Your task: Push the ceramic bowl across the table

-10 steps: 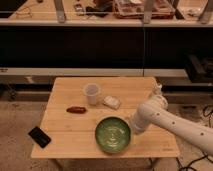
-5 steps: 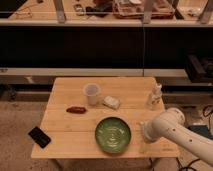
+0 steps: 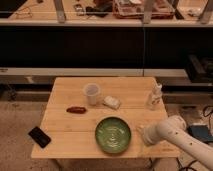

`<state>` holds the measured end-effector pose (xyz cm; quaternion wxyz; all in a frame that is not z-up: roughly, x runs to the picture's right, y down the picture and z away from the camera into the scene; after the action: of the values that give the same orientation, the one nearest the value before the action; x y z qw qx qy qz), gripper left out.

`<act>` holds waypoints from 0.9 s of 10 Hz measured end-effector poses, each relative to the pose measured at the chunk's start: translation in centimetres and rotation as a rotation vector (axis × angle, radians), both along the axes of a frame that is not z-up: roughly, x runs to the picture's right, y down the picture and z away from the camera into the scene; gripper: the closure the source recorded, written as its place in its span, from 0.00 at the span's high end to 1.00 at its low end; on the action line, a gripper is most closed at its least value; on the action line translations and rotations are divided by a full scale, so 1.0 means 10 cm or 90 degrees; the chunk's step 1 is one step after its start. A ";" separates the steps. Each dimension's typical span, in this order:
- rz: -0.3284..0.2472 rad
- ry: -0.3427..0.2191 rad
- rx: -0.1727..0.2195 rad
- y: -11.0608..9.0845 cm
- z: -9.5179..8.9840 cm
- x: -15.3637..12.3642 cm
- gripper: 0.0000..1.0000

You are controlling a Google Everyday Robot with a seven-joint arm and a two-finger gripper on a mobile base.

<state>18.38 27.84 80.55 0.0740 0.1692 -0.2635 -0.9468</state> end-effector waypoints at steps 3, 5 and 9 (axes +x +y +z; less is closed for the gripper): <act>-0.029 -0.038 0.000 -0.20 0.13 -0.18 0.80; -0.046 -0.066 0.004 -0.33 0.23 -0.39 0.80; -0.054 -0.116 0.028 -0.48 0.30 -0.85 0.80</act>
<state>9.89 23.02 83.57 0.0061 0.2446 -0.2551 -0.9354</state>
